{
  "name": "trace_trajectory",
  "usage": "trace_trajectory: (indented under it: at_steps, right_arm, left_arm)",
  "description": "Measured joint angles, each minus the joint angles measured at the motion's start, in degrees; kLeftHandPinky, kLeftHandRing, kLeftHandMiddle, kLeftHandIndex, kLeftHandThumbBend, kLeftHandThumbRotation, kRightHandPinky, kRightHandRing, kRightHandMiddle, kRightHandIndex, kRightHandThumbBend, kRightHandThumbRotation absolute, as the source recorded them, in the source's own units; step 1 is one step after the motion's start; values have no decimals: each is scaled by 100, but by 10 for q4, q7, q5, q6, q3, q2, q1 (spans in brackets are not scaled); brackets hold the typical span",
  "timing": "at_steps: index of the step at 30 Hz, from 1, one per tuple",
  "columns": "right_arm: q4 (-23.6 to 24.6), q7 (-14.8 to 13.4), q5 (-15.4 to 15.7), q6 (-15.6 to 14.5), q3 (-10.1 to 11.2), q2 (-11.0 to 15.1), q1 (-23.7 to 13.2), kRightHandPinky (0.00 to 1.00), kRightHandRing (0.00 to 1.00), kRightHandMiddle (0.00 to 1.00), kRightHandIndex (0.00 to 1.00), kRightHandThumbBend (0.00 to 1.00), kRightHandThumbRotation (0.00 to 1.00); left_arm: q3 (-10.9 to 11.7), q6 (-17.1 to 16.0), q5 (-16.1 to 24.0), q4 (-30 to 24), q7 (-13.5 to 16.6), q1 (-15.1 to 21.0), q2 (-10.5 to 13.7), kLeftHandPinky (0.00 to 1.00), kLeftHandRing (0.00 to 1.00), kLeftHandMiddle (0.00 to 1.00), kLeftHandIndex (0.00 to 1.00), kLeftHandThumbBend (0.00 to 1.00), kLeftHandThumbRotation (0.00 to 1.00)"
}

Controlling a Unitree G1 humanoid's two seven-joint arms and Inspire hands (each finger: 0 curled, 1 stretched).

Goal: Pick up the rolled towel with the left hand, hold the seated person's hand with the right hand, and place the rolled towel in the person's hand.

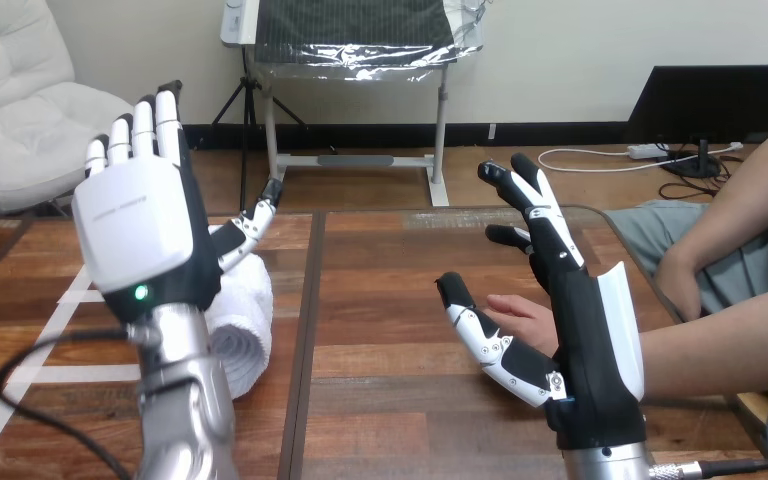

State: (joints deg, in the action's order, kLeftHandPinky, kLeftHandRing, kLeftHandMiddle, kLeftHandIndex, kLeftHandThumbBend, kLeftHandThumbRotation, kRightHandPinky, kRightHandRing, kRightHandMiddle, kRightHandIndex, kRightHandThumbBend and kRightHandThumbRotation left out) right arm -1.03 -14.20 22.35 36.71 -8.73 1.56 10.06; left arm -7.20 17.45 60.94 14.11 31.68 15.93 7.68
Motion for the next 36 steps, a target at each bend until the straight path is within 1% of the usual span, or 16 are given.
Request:
trace_trajectory:
  at_steps: [3, 6, 11, 16, 22, 27, 36]
  right_arm:
    - [-2, 0, 0, 0, 0, 0, 0, 78, 92, 98, 87, 36, 0]
    - [-4, 0, 0, 0, -1, 0, 0, 78, 93, 98, 87, 37, 0]
    - [-5, 0, 0, 0, -1, 0, 0, 80, 94, 98, 87, 37, 1]
    - [-4, 0, 0, -1, -1, 0, 0, 82, 94, 98, 87, 37, 2]
    - [-4, 1, 0, -4, -1, 0, 0, 84, 95, 99, 88, 37, 3]
    - [-4, 5, -1, -7, -1, 0, 0, 85, 96, 99, 88, 37, 3]
    - [-4, 7, -1, -9, -1, 1, 0, 87, 96, 99, 88, 38, 2]
  left_arm:
    - [-4, 8, -8, 28, -10, 19, 6, 99, 95, 96, 99, 71, 79]
    - [-9, 15, -22, 56, -22, 39, 11, 99, 95, 97, 100, 72, 80]
    - [-14, 31, -46, 98, -45, 69, 11, 99, 97, 99, 100, 75, 83]
    - [-22, 58, -62, 138, -69, 97, 10, 99, 98, 100, 100, 78, 87]
    - [-35, 96, -81, 183, -105, 131, 9, 100, 100, 100, 100, 84, 91]
    - [-40, 121, -98, 216, -130, 156, 8, 100, 100, 100, 100, 88, 93]
    - [-54, 156, -120, 270, -164, 197, 8, 98, 99, 100, 100, 94, 97]
